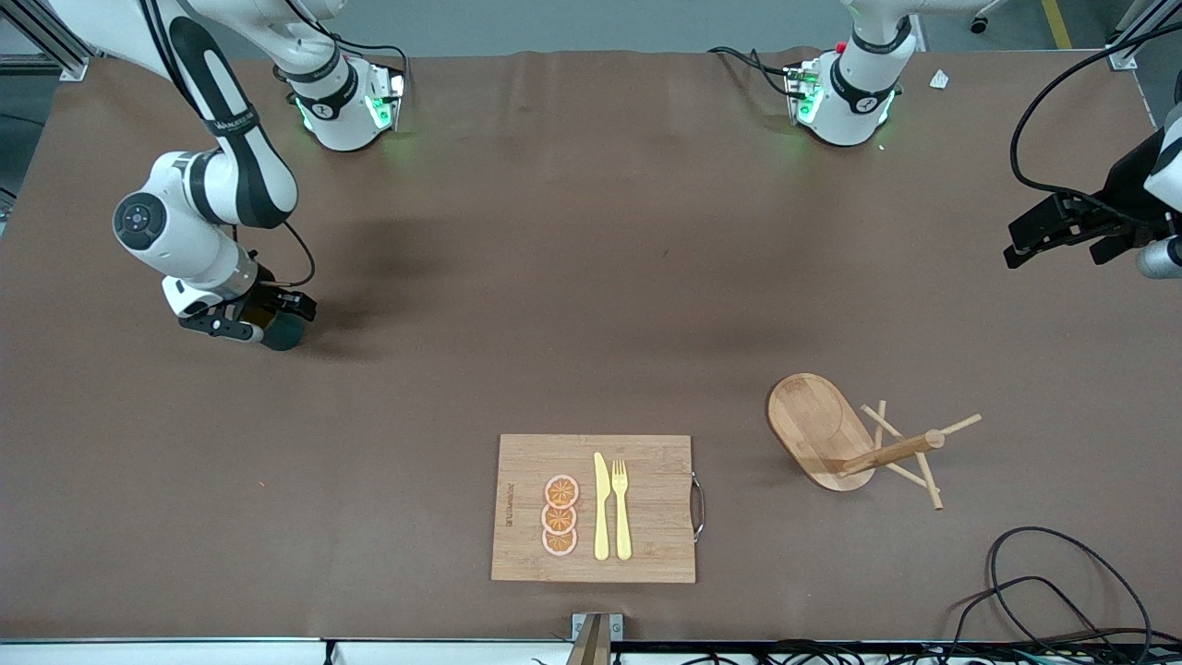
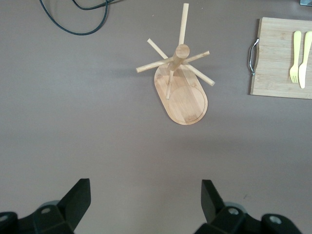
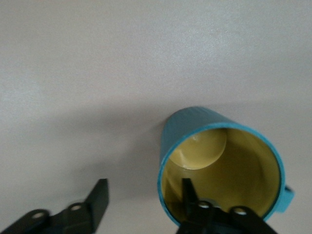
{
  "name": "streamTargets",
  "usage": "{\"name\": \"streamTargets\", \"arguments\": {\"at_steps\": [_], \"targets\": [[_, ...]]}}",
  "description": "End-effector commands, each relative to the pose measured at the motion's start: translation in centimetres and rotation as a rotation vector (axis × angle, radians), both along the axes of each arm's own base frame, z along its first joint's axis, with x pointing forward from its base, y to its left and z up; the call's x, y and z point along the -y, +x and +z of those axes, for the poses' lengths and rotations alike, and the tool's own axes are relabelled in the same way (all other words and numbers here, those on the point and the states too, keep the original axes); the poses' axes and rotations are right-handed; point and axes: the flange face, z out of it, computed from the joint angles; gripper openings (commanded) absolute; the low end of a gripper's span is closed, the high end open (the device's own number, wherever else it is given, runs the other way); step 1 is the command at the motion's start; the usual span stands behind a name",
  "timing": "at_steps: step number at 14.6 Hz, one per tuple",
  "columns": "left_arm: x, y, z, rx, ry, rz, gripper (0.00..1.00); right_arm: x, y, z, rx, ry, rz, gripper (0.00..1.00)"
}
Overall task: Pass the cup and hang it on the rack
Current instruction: 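Close the right gripper on the teal mug rim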
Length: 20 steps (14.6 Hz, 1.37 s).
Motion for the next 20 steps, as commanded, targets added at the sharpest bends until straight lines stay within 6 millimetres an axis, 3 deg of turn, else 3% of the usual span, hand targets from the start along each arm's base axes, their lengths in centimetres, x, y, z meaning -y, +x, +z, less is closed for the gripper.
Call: {"name": "streamTargets", "arguments": {"at_steps": [1, 3, 6, 12, 15, 17, 20], "targets": [[0.0, -0.3, 0.2, -0.002, 0.017, -0.014, 1.0, -0.3, 0.0, 1.0, 0.0, 0.011, -0.006, 0.41], [0.1, -0.3, 0.2, -0.002, 0.017, -0.015, 1.0, -0.2, 0.1, 1.0, 0.0, 0.011, -0.007, 0.22], [0.4, -0.4, 0.4, 0.0, 0.017, -0.017, 1.0, -0.2, 0.1, 1.0, 0.0, 0.011, -0.004, 0.04], [0.1, -0.4, 0.3, -0.002, 0.017, -0.012, 1.0, -0.5, -0.2, 1.0, -0.02, 0.014, 0.004, 0.0], [-0.1, -0.3, 0.3, -0.002, 0.017, -0.008, 1.0, -2.2, -0.1, 1.4, -0.068, 0.018, 0.055, 0.0], [-0.1, -0.3, 0.2, -0.004, 0.017, -0.008, 1.0, -3.0, 0.2, 2.8, -0.06, 0.021, 0.067, 0.0], [-0.5, -0.3, 0.2, -0.005, 0.017, -0.003, 1.0, -5.6, 0.7, 5.5, -0.031, 0.025, 0.109, 0.0]]}}
